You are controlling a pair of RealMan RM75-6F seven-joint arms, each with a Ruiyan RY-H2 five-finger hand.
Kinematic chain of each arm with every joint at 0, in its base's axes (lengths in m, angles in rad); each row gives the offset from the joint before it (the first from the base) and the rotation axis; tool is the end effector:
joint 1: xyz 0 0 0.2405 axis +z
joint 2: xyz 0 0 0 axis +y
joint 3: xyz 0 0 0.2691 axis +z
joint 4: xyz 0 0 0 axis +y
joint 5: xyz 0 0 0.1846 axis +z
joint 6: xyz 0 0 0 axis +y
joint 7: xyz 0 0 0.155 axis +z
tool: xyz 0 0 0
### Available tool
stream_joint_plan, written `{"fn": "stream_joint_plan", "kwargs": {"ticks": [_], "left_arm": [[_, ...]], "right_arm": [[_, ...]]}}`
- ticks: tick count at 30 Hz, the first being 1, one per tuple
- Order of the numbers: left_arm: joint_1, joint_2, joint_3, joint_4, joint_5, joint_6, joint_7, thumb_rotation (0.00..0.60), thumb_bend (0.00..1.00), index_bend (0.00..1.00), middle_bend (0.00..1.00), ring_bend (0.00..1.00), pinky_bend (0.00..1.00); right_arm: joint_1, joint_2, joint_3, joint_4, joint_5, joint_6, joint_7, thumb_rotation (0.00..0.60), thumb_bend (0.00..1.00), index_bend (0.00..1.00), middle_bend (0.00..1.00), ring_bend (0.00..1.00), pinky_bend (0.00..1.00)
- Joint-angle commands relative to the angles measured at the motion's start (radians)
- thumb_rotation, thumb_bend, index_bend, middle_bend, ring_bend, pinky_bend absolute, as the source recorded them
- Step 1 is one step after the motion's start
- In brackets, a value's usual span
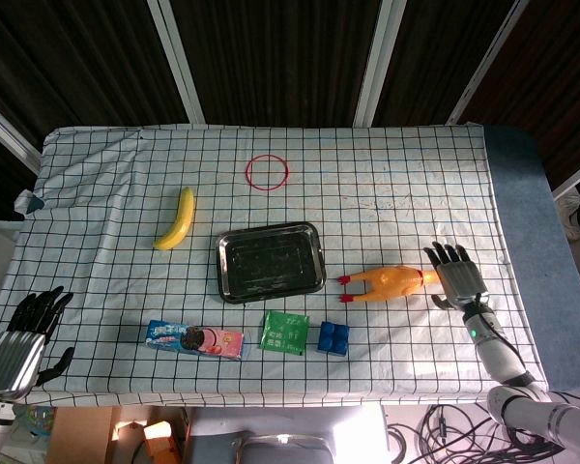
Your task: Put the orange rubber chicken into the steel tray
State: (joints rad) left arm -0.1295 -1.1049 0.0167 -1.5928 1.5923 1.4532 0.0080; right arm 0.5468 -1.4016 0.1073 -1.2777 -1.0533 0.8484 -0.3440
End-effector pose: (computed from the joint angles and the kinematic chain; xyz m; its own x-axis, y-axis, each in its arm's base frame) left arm -0.3035 0.1913 0.1746 0.4487 0.0764 0.8904 0.8892 -0.1382 -0.4362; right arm -0.3115 -0.3396 0.0667 0.5961 -0.3757 0.7096 -0.7871 -0.0986 0.6090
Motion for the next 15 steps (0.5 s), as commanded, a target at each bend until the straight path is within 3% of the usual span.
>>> {"fn": "stream_joint_plan", "kwargs": {"ticks": [1,8,15], "left_arm": [[0.0,0.0,-0.001,0.0,0.0,0.0,0.001,0.6,0.35,0.0,0.0,0.0,0.0],[-0.007,0.0,-0.004,-0.003,-0.007,-0.012,0.004,0.6,0.35,0.0,0.0,0.0,0.0],[-0.011,0.0,-0.005,-0.003,-0.013,-0.021,0.022,0.6,0.35,0.0,0.0,0.0,0.0]], "right_arm": [[0.002,-0.001,0.001,0.006,-0.008,-0.001,0.017,0.6,0.22,0.0,0.0,0.0,0.03],[0.014,-0.022,-0.004,0.053,-0.039,-0.017,0.054,0.6,0.22,0.02,0.0,0.0,0.04],[0.029,-0.062,-0.005,0.117,-0.041,-0.043,0.068,0.6,0.26,0.29,0.13,0.0,0.08]]}}
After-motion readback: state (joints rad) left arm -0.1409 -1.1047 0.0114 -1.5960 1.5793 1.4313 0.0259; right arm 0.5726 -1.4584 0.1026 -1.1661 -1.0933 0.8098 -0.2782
